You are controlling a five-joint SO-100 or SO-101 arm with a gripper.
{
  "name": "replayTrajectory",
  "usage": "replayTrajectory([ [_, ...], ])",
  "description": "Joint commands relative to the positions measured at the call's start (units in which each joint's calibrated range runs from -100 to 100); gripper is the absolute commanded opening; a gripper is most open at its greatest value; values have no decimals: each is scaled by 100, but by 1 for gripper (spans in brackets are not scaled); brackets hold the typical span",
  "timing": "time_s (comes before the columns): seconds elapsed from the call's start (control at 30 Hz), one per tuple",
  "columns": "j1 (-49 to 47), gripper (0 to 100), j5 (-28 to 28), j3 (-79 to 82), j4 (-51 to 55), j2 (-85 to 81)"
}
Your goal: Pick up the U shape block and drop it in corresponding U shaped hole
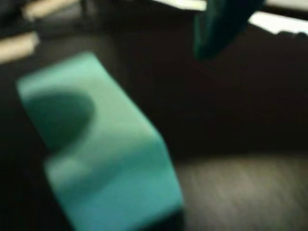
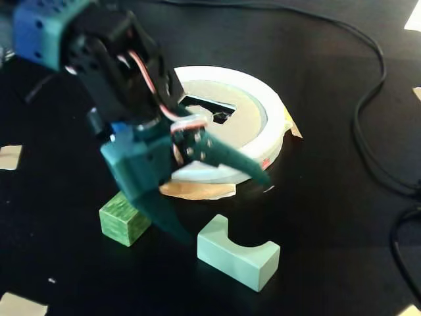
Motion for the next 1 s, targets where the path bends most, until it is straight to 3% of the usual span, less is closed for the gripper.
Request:
replayTrajectory([
  [0.0, -82, 95, 83, -743, 158, 314],
  [0.27, 80, 95, 59, -1325, 158, 1094],
  [0.37, 105, 90, 39, -1544, 158, 1264],
  [0.57, 155, 47, 29, -1681, 168, 1389],
  [0.63, 155, 38, 29, -1681, 168, 1389],
  [0.97, 155, 16, 29, -1672, 168, 1335],
])
